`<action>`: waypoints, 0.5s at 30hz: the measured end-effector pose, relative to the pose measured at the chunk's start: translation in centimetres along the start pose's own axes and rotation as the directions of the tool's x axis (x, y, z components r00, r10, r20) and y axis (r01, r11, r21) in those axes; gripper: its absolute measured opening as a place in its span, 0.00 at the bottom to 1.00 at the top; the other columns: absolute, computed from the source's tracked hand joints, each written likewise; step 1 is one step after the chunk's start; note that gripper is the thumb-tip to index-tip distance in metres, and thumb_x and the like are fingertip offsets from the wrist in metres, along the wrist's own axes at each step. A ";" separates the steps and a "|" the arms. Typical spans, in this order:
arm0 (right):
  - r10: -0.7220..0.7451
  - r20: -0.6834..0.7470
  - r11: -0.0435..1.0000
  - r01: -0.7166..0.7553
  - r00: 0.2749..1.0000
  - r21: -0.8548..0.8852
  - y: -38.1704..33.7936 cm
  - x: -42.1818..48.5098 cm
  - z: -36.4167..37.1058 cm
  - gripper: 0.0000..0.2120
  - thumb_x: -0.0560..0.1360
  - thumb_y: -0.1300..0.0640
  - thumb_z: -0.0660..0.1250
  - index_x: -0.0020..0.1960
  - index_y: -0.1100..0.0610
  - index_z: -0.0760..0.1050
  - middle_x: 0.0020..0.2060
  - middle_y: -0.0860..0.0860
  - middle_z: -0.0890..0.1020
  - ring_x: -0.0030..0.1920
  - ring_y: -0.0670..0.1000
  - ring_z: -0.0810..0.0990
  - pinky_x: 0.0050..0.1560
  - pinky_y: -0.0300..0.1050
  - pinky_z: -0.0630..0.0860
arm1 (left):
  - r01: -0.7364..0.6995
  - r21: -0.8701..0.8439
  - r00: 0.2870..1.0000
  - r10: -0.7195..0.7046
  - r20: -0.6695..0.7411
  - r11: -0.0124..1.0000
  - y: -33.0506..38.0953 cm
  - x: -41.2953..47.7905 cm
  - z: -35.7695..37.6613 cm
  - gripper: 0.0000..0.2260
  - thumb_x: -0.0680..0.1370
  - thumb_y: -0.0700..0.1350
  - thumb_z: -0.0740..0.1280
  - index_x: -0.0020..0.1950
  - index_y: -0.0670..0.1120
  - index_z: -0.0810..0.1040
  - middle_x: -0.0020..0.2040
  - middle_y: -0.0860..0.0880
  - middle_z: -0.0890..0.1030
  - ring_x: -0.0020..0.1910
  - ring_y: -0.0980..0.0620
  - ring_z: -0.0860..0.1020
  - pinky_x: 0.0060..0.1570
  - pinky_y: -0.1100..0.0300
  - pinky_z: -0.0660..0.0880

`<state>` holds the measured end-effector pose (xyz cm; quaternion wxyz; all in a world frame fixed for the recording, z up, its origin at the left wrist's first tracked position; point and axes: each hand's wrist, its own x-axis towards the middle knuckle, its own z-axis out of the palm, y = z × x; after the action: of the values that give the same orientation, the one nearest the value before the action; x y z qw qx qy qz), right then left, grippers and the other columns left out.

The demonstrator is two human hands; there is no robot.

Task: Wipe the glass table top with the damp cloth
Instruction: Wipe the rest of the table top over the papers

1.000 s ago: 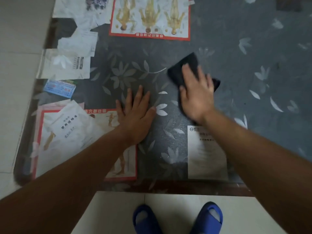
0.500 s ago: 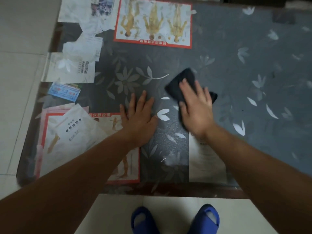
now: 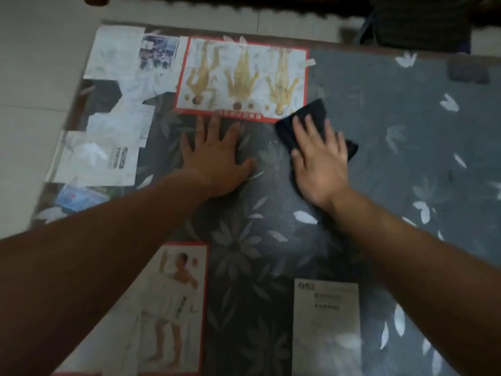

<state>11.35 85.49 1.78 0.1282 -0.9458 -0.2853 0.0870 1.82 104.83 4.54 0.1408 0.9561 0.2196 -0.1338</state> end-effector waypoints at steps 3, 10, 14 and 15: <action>-0.235 0.110 0.969 0.242 0.966 -0.052 3.3 -3.1 -1.0 0.27 0.80 0.49 0.51 0.79 0.48 0.58 0.79 0.49 0.61 0.79 0.59 0.55 0.77 0.60 0.50 | 0.061 0.035 0.998 -0.061 0.009 0.998 0.4 4.3 -1.2 0.40 0.74 0.70 0.57 0.79 0.58 0.42 0.80 0.46 0.38 0.78 0.40 0.36 0.72 0.31 0.41; 0.268 -0.040 0.963 -0.268 0.963 0.006 8.5 11.1 -3.8 0.28 0.82 0.47 0.50 0.81 0.46 0.51 0.81 0.46 0.52 0.80 0.57 0.45 0.78 0.59 0.41 | 0.172 0.050 0.982 -0.175 0.070 0.984 1.3 9.4 -1.4 0.43 0.73 0.74 0.52 0.78 0.57 0.34 0.78 0.46 0.30 0.76 0.41 0.30 0.70 0.30 0.35; 0.082 -0.049 0.996 -0.084 0.995 -0.031 5.2 10.0 -2.5 0.28 0.81 0.49 0.50 0.81 0.48 0.52 0.80 0.48 0.55 0.80 0.57 0.46 0.78 0.58 0.42 | 0.160 0.048 0.977 -0.165 0.135 0.986 1.1 9.6 -1.6 0.43 0.73 0.74 0.51 0.77 0.57 0.31 0.77 0.46 0.27 0.75 0.42 0.28 0.69 0.31 0.34; -0.030 -0.004 0.998 0.029 1.000 -0.057 5.7 9.0 -2.7 0.28 0.81 0.50 0.51 0.80 0.49 0.54 0.80 0.48 0.57 0.80 0.57 0.48 0.78 0.58 0.44 | 0.159 0.043 0.974 -0.164 0.157 0.986 1.0 9.7 -1.8 0.43 0.73 0.74 0.51 0.77 0.58 0.31 0.76 0.47 0.26 0.74 0.42 0.27 0.69 0.30 0.34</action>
<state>22.32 85.49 1.86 0.1034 -0.9450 -0.3013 0.0747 11.07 108.30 3.35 0.1322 0.9232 0.2826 -0.2244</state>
